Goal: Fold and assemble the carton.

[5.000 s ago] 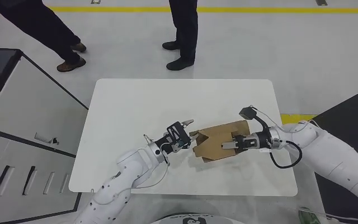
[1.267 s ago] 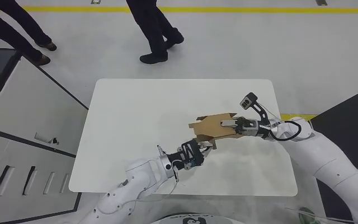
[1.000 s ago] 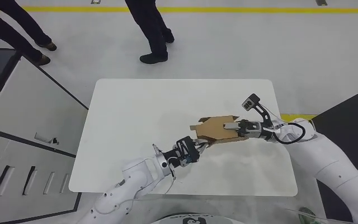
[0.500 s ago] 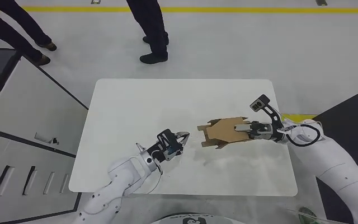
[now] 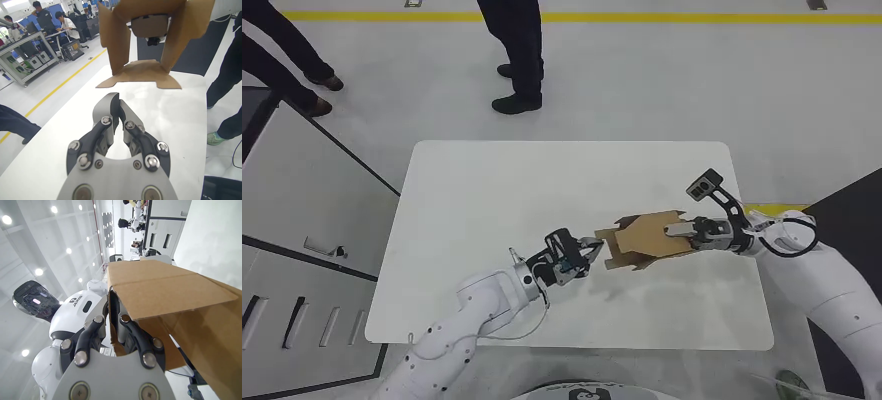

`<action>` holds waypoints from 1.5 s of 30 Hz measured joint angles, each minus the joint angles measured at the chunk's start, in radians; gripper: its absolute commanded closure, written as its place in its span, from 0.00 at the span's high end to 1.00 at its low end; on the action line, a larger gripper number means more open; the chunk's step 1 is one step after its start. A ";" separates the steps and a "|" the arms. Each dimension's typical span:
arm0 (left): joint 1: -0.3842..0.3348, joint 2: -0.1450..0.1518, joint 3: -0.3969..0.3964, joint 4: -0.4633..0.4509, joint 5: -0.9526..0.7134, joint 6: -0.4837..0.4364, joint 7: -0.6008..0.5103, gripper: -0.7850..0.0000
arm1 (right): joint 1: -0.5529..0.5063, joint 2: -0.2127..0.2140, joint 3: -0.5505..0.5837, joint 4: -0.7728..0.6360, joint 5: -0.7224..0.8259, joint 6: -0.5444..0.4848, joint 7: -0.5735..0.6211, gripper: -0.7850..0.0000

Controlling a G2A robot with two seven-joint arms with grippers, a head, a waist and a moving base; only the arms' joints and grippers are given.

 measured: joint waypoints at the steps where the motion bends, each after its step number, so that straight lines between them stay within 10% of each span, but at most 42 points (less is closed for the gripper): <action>1: -0.003 0.000 0.004 0.000 -0.001 -0.002 0.001 0.00 | 0.002 -0.004 0.001 0.005 -0.005 0.001 0.001 0.00; 45: -0.055 -0.006 0.090 -0.019 0.043 -0.011 -0.003 0.00 | 0.017 -0.088 0.045 0.070 -0.101 0.042 0.041 0.00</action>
